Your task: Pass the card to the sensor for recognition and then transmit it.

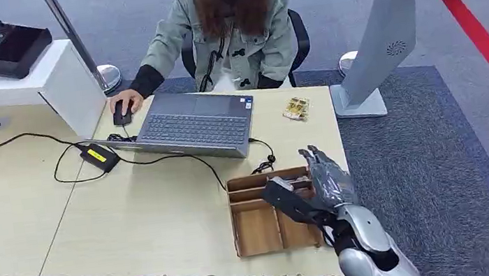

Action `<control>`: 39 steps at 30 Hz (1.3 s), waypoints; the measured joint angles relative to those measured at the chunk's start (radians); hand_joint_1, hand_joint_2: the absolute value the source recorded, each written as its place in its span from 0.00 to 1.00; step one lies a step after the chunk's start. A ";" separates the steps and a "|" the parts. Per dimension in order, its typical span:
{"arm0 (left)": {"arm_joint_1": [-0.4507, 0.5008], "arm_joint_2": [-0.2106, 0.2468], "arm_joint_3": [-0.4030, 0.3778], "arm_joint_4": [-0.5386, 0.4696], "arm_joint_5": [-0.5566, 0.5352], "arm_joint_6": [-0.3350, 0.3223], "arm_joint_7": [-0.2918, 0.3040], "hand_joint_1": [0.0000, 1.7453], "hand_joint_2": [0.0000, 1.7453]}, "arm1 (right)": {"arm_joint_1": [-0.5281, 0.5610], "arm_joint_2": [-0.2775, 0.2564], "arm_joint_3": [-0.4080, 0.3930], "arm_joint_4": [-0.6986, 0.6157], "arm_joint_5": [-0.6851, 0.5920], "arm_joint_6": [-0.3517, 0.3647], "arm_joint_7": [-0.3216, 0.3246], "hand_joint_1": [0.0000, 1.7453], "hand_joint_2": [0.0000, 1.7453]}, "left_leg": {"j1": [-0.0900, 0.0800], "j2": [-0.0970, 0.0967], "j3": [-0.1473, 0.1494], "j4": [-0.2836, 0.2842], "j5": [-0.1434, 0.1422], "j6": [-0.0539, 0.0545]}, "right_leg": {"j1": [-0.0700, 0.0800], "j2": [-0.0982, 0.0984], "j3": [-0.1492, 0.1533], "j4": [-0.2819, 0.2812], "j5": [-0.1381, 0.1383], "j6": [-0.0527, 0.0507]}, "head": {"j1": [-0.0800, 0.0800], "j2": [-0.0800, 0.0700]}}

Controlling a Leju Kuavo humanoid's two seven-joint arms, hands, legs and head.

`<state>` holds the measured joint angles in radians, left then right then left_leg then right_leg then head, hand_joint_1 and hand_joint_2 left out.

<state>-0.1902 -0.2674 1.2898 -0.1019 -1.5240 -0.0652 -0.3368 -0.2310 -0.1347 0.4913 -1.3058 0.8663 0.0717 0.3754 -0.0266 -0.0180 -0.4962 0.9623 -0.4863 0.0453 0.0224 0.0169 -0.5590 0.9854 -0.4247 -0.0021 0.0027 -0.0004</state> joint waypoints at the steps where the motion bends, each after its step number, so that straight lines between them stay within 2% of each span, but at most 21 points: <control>1: 0.000 0.000 0.000 0.000 0.000 0.000 0.000 0.00 0.00 | 0.000 0.000 0.001 -0.001 -0.001 0.000 0.000 0.26 1.00 | 0.000 0.000 0.000 0.000 0.000 0.000 | 0.000 0.000 0.000 0.000 0.000 0.000 | 0.000 0.000; 8: 0.000 0.000 0.000 0.000 0.000 0.000 0.000 0.00 0.00 | 0.001 0.006 0.008 -0.003 -0.010 -0.001 0.000 0.29 1.00 | 0.000 0.000 0.000 0.000 0.000 0.000 | 0.000 0.000 0.000 0.000 0.000 0.000 | 0.000 0.000; 29: -0.002 -0.003 0.000 0.000 0.000 -0.002 0.000 0.00 0.00 | -0.003 0.025 0.018 0.031 -0.014 -0.014 -0.006 0.29 1.00 | 0.000 0.000 0.000 0.000 0.000 0.000 | 0.000 0.000 0.000 0.000 0.000 0.000 | 0.000 0.000; 39: -0.002 -0.003 0.000 0.000 0.000 -0.004 0.002 0.00 0.00 | -0.019 0.032 0.021 0.065 -0.018 -0.036 -0.013 0.35 1.00 | 0.000 0.000 0.000 0.000 0.000 0.000 | 0.000 0.000 0.000 0.000 0.000 0.000 | 0.000 0.000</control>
<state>-0.1922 -0.2705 1.2894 -0.1022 -1.5244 -0.0694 -0.3350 -0.2495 -0.1022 0.5123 -1.2410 0.8480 0.0359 0.3620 -0.0266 -0.0180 -0.4962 0.9623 -0.4863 0.0453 0.0224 0.0169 -0.5590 0.9855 -0.4247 -0.0021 0.0027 -0.0004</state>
